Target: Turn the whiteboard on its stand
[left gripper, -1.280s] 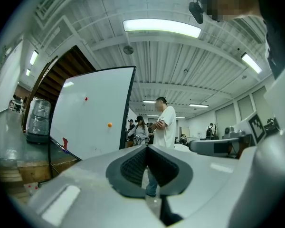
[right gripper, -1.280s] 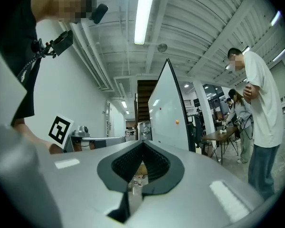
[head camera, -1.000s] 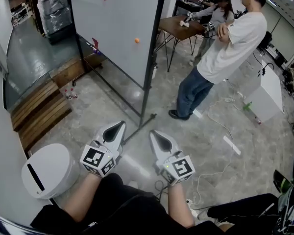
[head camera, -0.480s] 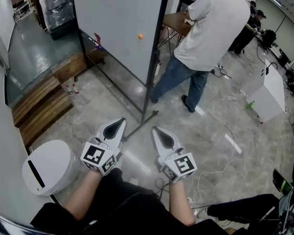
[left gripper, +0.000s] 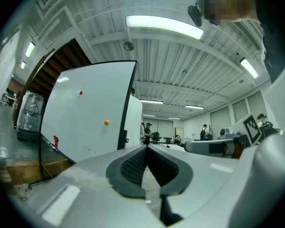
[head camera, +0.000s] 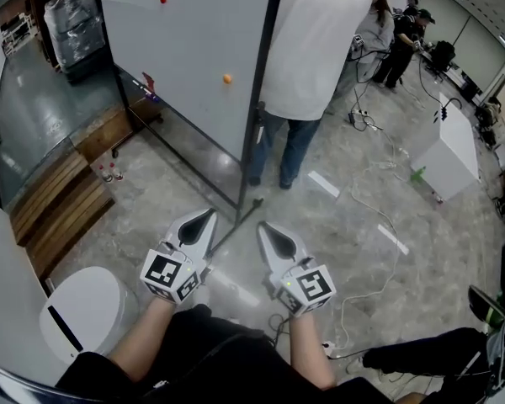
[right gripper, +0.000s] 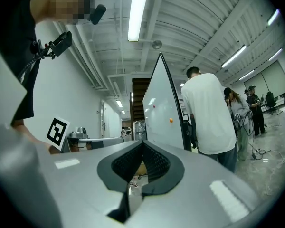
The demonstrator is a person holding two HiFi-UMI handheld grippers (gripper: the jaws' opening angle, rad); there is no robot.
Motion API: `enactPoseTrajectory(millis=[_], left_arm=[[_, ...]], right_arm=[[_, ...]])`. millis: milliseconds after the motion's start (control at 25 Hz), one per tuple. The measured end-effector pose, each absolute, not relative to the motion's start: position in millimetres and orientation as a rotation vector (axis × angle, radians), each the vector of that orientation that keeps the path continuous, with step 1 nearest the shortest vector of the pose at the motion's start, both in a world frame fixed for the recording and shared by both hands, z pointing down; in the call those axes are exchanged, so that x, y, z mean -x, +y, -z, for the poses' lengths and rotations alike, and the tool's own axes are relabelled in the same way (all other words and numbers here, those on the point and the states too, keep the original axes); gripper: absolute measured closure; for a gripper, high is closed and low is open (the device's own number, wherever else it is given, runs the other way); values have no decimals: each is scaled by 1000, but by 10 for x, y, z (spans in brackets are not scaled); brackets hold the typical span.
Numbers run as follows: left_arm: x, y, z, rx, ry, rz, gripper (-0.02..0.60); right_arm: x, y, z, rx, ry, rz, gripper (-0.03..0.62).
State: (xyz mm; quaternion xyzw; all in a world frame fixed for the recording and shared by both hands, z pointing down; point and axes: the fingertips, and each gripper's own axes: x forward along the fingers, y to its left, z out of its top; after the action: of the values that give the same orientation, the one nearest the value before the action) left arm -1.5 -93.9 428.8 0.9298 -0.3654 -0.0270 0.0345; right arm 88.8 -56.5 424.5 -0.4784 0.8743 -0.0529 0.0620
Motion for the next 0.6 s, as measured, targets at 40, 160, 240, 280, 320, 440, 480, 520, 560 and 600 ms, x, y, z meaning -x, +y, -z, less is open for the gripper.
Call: enactPoseTrajectory(millis=[40, 160, 240, 280, 320, 440, 480, 520, 560, 600], left_arm=[[5, -1002, -4285, -2865, -1105, 82, 578], [6, -1211, -4231, -2890, -1057, 94, 578], [27, -1345, -4184, -2905, -1029, 104, 578], [42, -1403, -4162, -2913, -1015, 109, 578], [61, -1458, -4140, -2920, -1001, 114, 578], [112, -1617, -4100, -2935, -965, 130, 578], [123, -1660, -4101, -2938, -954, 133, 578], [134, -1696, -4106, -2942, -941, 134, 578], [149, -1729, -4112, -2947, -927, 134, 578], [172, -1762, -4119, -2952, -914, 133, 578]], right_arm=[[-880, -625, -4230, 1454, 2632, 159, 585], [-848, -820, -4187, 1495, 2618, 135, 585], [-815, -938, -4158, 1523, 2612, 123, 585], [-792, -991, -4151, 1536, 2608, 126, 585], [-763, -1042, -4142, 1545, 2604, 128, 585], [-668, -1188, -4098, 1560, 2583, 112, 585], [-641, -1226, -4098, 1568, 2581, 108, 585], [-611, -1259, -4097, 1573, 2579, 100, 585], [-574, -1291, -4088, 1572, 2575, 90, 585], [-530, -1324, -4072, 1569, 2568, 82, 585]])
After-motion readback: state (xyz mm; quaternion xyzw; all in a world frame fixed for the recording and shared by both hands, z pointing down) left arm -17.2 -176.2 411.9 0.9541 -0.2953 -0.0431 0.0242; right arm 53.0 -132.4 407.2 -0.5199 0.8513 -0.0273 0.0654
